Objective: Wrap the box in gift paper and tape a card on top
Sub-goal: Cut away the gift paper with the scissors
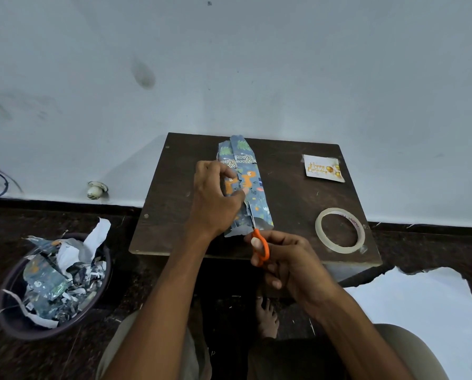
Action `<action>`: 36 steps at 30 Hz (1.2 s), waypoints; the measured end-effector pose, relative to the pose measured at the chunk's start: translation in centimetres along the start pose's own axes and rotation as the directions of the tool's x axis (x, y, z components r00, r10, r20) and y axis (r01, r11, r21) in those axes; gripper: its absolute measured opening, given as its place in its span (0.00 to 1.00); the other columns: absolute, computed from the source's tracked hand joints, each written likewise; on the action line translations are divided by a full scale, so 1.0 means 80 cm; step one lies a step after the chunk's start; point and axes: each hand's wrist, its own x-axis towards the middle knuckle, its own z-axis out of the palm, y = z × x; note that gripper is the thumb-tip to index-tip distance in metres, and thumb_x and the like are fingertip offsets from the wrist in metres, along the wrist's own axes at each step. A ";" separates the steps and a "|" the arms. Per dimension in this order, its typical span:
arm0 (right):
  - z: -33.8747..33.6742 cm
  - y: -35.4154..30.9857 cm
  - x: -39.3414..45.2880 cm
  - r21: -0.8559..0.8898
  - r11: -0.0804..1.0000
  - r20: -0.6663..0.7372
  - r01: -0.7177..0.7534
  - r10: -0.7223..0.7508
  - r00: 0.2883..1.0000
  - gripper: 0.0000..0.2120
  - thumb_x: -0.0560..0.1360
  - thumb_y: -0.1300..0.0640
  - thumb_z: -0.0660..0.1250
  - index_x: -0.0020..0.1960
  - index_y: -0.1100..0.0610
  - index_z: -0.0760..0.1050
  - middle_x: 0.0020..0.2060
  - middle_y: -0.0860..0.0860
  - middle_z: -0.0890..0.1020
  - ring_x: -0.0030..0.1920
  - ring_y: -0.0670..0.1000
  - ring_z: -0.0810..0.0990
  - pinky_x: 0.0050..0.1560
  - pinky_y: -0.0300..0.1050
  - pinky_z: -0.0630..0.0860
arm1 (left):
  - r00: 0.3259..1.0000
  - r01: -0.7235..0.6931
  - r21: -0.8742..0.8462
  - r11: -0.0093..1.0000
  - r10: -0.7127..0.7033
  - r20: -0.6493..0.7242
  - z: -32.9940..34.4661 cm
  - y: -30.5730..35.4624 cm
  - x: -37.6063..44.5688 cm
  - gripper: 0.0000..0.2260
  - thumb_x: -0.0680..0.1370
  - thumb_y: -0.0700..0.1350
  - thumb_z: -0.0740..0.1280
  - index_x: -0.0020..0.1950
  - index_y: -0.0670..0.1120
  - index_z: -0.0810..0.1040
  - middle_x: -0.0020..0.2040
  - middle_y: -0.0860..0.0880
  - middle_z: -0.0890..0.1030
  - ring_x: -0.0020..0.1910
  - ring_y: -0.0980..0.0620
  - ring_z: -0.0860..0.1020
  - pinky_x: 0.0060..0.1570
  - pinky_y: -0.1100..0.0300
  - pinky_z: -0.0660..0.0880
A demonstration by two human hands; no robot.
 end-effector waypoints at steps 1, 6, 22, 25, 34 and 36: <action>0.001 0.000 0.000 -0.001 1.000 -0.004 0.002 -0.002 1.000 0.22 0.64 0.56 0.73 0.55 0.66 0.81 0.32 0.57 0.77 0.27 0.47 0.72 0.20 0.36 0.63 | 0.998 -0.021 0.051 0.998 0.023 -0.054 0.000 0.000 -0.001 0.11 0.72 0.40 0.77 0.47 0.46 0.77 0.56 0.51 0.69 0.57 0.53 0.73 0.52 0.58 0.76; 0.001 -0.001 0.000 -0.009 1.000 -0.005 0.012 -0.012 1.000 0.22 0.65 0.56 0.74 0.55 0.67 0.82 0.32 0.58 0.77 0.28 0.48 0.71 0.20 0.36 0.64 | 1.000 0.009 0.094 0.996 -0.009 -0.009 -0.008 0.005 -0.005 0.11 0.76 0.46 0.74 0.36 0.44 0.79 0.40 0.51 0.83 0.39 0.54 0.82 0.38 0.52 0.81; -0.001 -0.002 -0.002 -0.045 0.999 0.000 0.027 -0.027 1.000 0.19 0.66 0.55 0.74 0.53 0.63 0.84 0.33 0.57 0.78 0.30 0.50 0.67 0.21 0.37 0.64 | 0.944 0.171 0.213 0.962 -0.222 0.244 -0.023 0.024 -0.007 0.10 0.74 0.51 0.76 0.35 0.52 0.82 0.48 0.54 0.86 0.47 0.57 0.83 0.41 0.59 0.78; 0.000 -0.001 0.000 -0.045 0.999 -0.008 0.029 -0.029 1.000 0.18 0.65 0.55 0.74 0.52 0.63 0.84 0.32 0.58 0.78 0.28 0.48 0.68 0.20 0.37 0.64 | 0.949 0.172 0.201 0.964 -0.217 0.228 -0.021 0.028 -0.009 0.10 0.75 0.49 0.76 0.34 0.51 0.82 0.46 0.55 0.86 0.45 0.58 0.83 0.44 0.58 0.80; 0.001 -0.005 -0.002 -0.015 1.000 0.021 0.016 -0.016 1.000 0.19 0.66 0.56 0.73 0.53 0.63 0.83 0.32 0.57 0.78 0.27 0.47 0.72 0.20 0.36 0.63 | 0.950 0.221 0.119 0.968 -0.241 0.197 -0.018 0.032 -0.013 0.11 0.76 0.44 0.75 0.33 0.50 0.82 0.39 0.56 0.85 0.40 0.59 0.83 0.42 0.59 0.80; 0.002 -0.006 -0.002 -0.018 1.000 0.020 0.013 -0.012 1.000 0.20 0.65 0.55 0.73 0.54 0.63 0.83 0.32 0.57 0.78 0.29 0.48 0.71 0.21 0.36 0.63 | 0.951 0.226 0.110 0.968 -0.244 0.192 -0.017 0.032 -0.013 0.12 0.76 0.44 0.75 0.33 0.51 0.81 0.38 0.57 0.84 0.40 0.59 0.83 0.42 0.58 0.81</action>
